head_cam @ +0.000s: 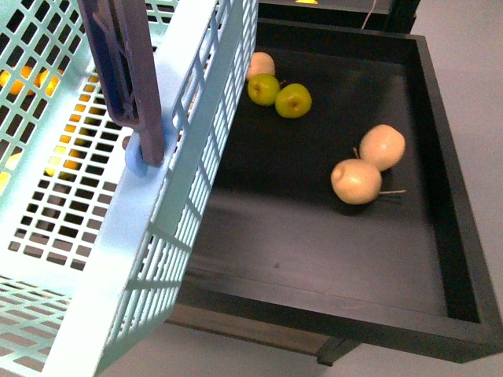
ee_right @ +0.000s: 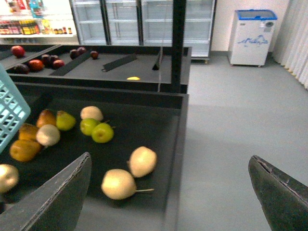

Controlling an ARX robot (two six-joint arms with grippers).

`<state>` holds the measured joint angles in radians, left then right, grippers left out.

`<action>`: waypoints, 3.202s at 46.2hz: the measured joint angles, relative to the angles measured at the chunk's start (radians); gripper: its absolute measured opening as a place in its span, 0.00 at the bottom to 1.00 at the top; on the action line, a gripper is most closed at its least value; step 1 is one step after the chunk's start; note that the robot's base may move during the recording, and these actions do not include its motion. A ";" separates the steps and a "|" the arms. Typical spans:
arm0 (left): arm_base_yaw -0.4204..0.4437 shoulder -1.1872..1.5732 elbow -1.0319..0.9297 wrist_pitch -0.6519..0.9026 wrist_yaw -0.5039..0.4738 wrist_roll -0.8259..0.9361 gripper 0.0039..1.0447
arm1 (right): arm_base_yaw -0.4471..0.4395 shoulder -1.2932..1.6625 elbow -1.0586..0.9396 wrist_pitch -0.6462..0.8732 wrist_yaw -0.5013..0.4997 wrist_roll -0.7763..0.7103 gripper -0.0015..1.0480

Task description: Pick lemon and mango into basket

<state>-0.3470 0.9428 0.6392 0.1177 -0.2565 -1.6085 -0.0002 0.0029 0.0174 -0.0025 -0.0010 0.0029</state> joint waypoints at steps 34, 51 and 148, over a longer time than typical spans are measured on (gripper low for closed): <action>0.000 0.000 0.000 0.000 0.000 0.000 0.06 | 0.000 0.000 0.000 0.001 0.003 0.000 0.92; 0.000 0.000 0.000 0.000 0.001 -0.001 0.06 | 0.000 0.000 0.000 0.001 0.001 0.000 0.92; -0.022 0.203 0.230 -0.370 0.158 0.510 0.06 | -0.001 0.001 0.000 0.001 -0.002 0.000 0.92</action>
<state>-0.3687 1.1461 0.8688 -0.2523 -0.0986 -1.0988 -0.0010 0.0036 0.0170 -0.0013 -0.0029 0.0029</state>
